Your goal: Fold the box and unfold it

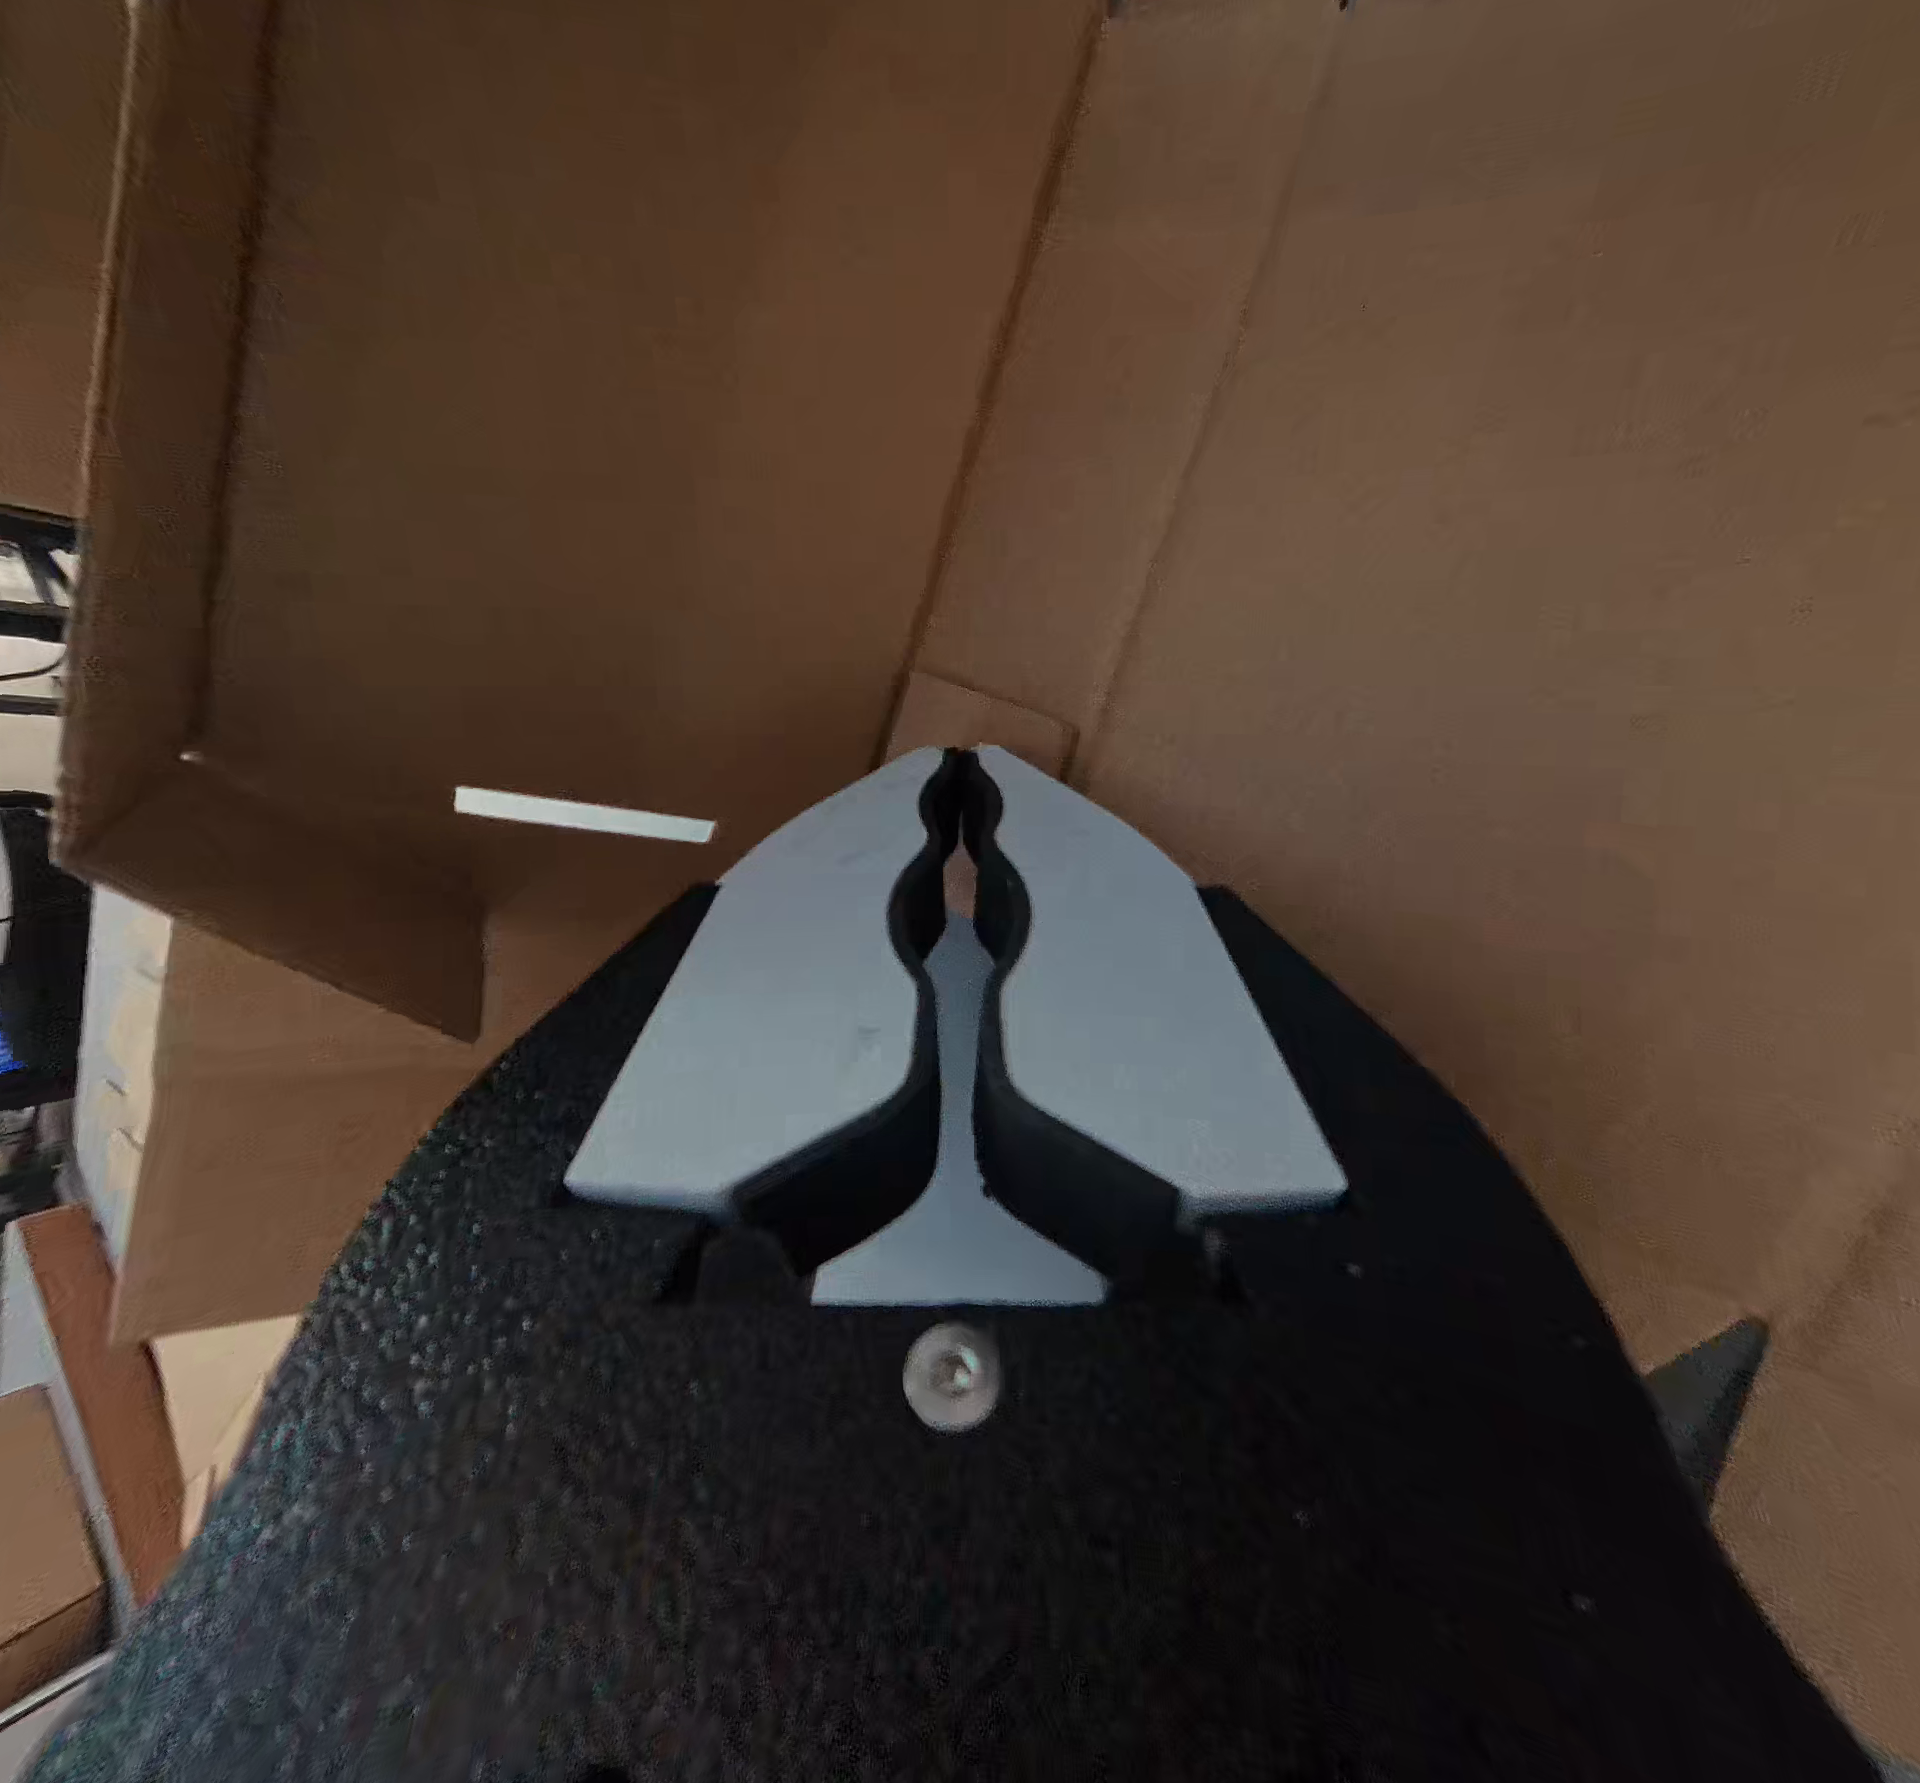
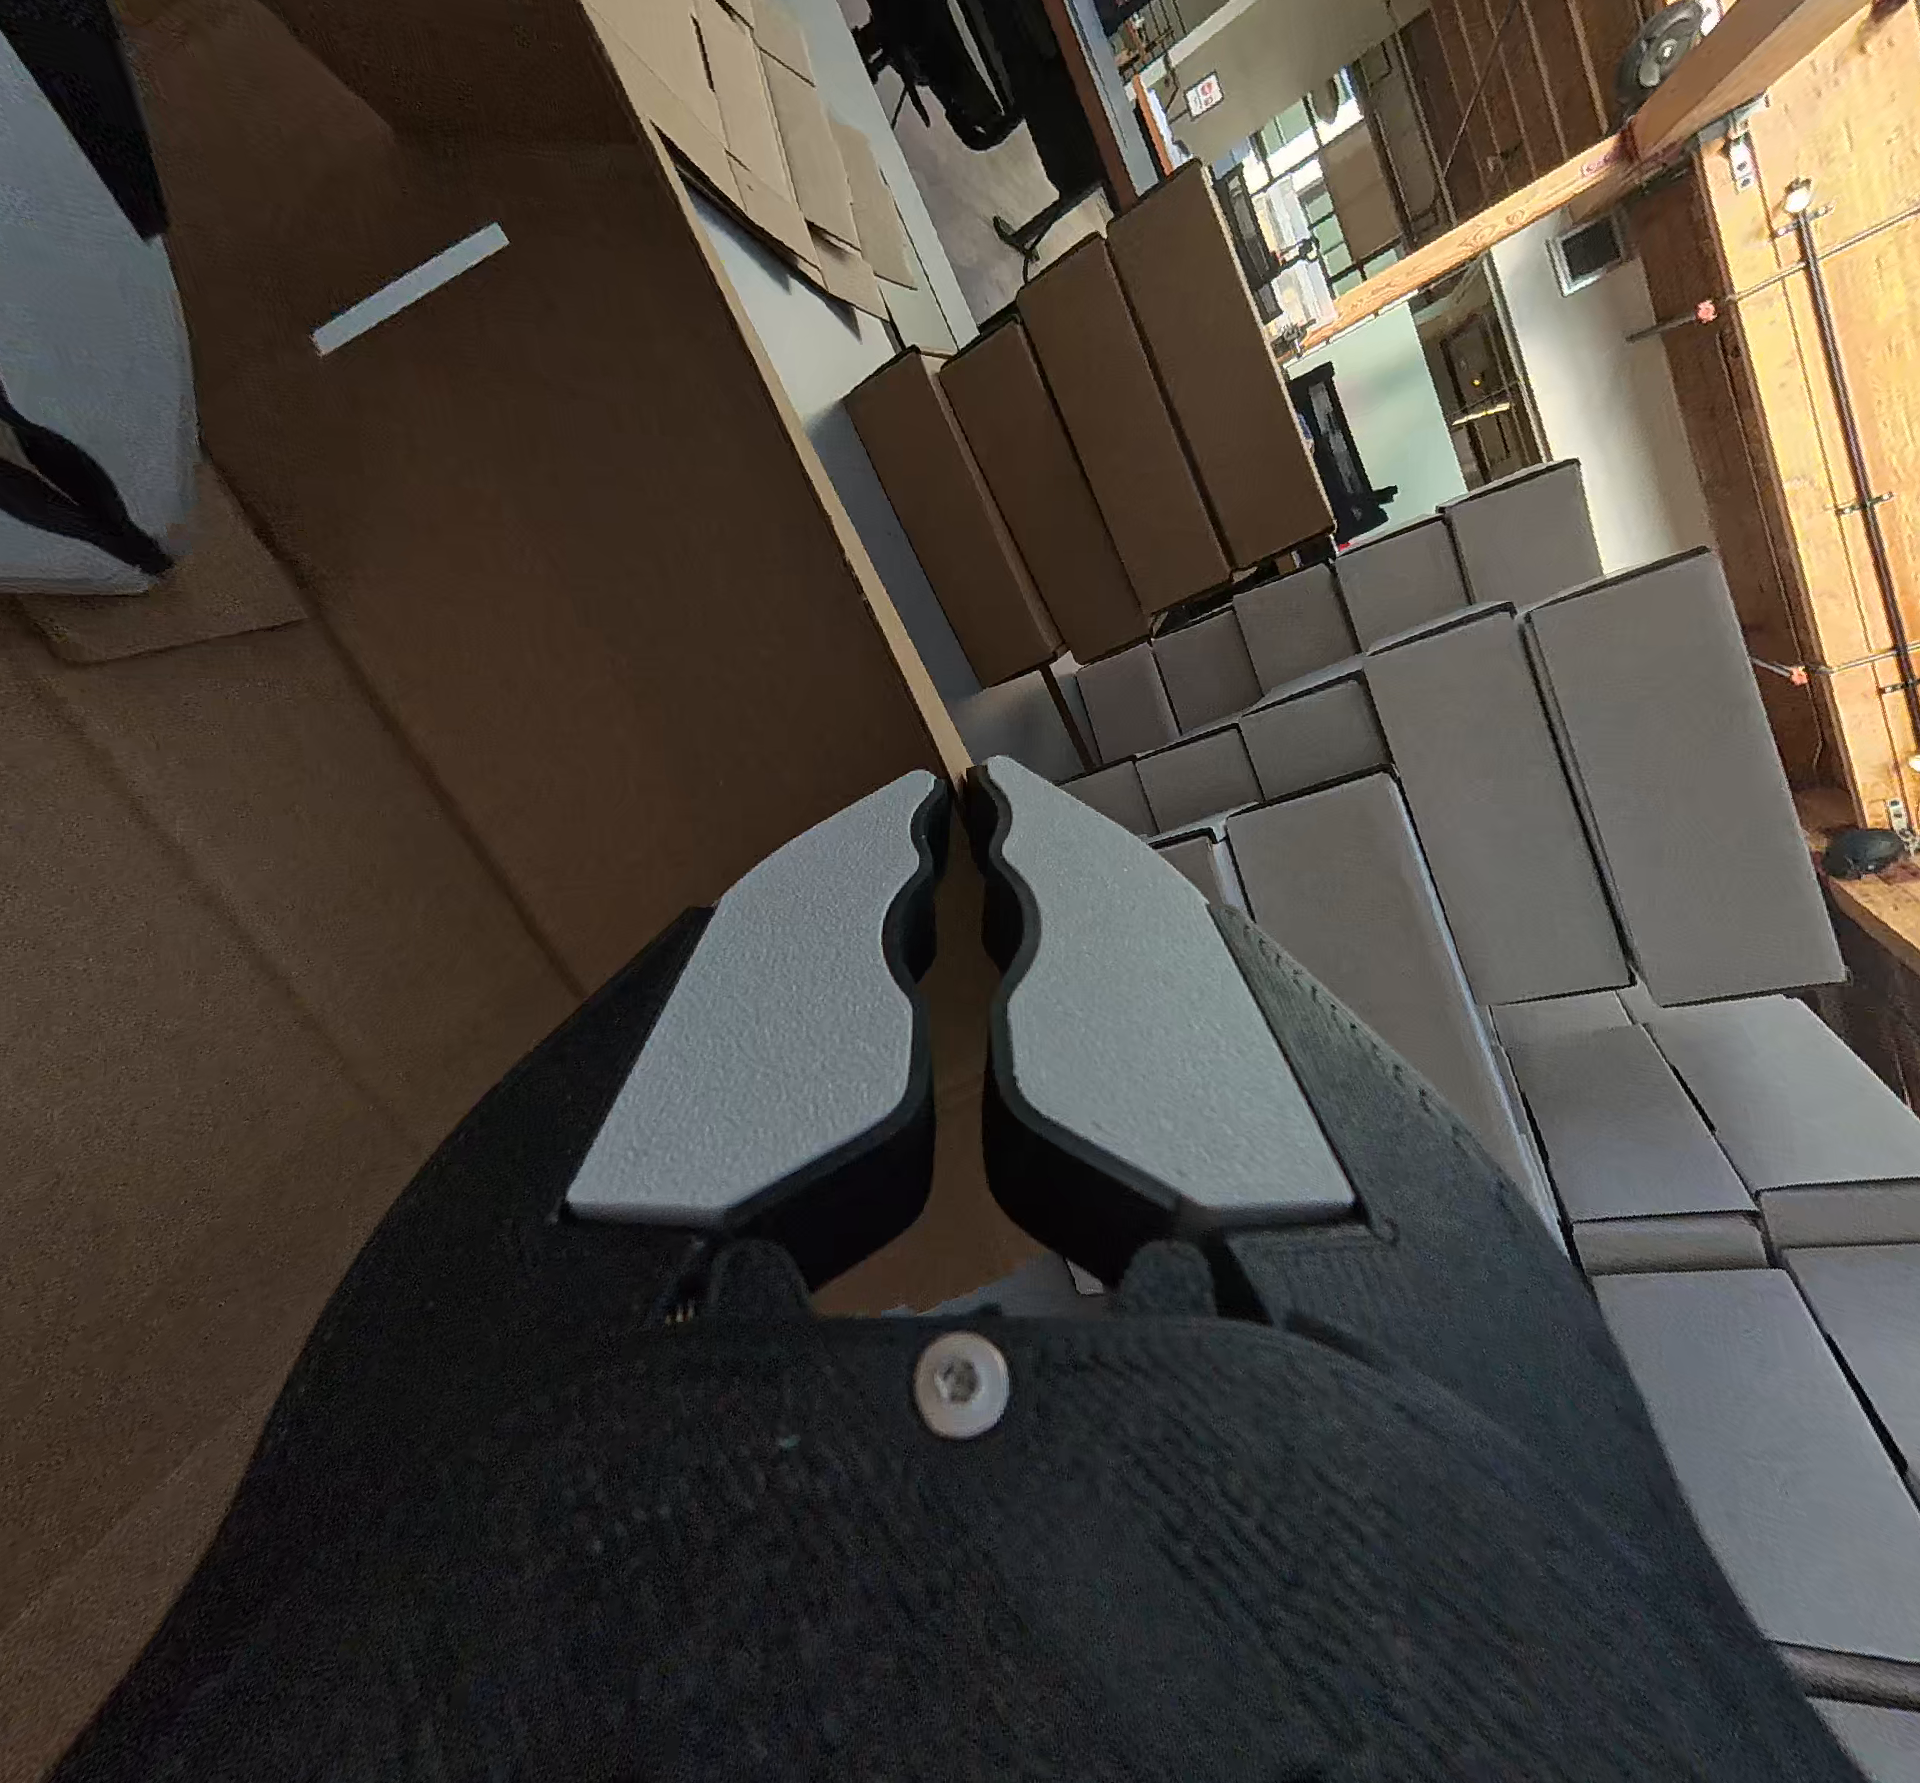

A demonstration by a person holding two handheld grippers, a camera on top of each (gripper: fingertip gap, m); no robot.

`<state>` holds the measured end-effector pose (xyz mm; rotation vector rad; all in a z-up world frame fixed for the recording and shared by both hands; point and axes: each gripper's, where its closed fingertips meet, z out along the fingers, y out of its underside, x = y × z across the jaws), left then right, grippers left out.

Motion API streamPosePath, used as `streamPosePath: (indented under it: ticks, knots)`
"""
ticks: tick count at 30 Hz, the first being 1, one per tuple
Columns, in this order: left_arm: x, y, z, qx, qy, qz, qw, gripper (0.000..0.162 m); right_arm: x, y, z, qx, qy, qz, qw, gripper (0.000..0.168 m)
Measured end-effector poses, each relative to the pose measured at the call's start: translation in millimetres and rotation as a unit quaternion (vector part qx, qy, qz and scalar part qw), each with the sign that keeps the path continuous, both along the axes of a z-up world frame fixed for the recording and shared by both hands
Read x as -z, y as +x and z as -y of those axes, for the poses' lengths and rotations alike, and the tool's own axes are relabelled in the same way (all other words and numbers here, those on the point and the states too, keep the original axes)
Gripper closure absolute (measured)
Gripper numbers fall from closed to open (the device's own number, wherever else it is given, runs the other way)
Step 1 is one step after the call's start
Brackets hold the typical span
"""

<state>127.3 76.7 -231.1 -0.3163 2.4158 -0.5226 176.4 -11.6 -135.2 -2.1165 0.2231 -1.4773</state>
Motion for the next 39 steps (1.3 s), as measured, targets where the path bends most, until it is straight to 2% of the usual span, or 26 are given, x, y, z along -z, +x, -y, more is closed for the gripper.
streamPosePath:
  ticks: [1,3,6,10,13,15,17,19,22,25,30,35,39]
  knots:
    - [0.0,0.2,0.2,0.003,0.01,0.006,1.0,0.162,0.0,0.1,0.9,-0.001,0.002,0.002,1.0,0.165]
    - [-1.7,0.2,0.1,0.003,-0.015,0.003,1.0,0.162,0.0,-0.8,1.0,-0.01,0.003,0.012,1.0,0.165]
    - [-17.4,2.1,-6.0,-0.017,-0.116,-0.004,0.993,0.162,-1.0,-1.7,1.5,-0.017,-0.009,0.024,1.0,0.165]
    - [-73.3,7.4,-26.2,-0.035,-0.282,0.025,0.958,0.162,-0.5,-3.5,2.7,-0.019,-0.066,0.066,0.995,0.166]
    - [-117.0,21.5,-61.0,-0.069,-0.368,0.089,0.923,0.162,-1.6,-10.7,3.7,-0.014,-0.102,0.102,0.989,0.166]
    - [-127.0,36.3,-88.8,-0.104,-0.37,0.123,0.915,0.162,-2.4,-16.0,4.3,-0.012,-0.115,0.12,0.986,0.166]
    - [-115.5,50.7,-107.5,-0.131,-0.332,0.113,0.927,0.162,-2.7,-20.9,4.7,-0.009,-0.126,0.131,0.983,0.166]
    - [-97.5,61.2,-113.1,-0.122,-0.29,0.097,0.944,0.162,-2.7,-24.9,5.3,-0.004,-0.136,0.138,0.981,0.166]
    - [-67.3,67.6,-107.4,-0.087,-0.242,0.054,0.965,0.162,-2.0,-27.6,7.5,0.013,-0.138,0.139,0.981,0.166]
    - [-52.3,65.3,-92.5,-0.047,-0.238,0.016,0.97,0.162,-0.8,-23.4,11.0,0.047,-0.143,0.135,0.979,0.167]
    - [-52.5,53.9,-65.9,-0.049,-0.286,-0.028,0.957,0.162,0.8,-19.2,12.4,0.104,-0.146,0.136,0.974,0.167]
    - [-52.0,43.9,-65.9,-0.092,-0.273,-0.006,0.958,0.162,1.1,-32.2,13.3,0.108,-0.196,0.162,0.961,0.167]
    - [-51.9,30.0,-65.4,-0.091,-0.257,0.009,0.962,0.162,2.7,-44.9,13.9,0.104,-0.228,0.177,0.952,0.166]
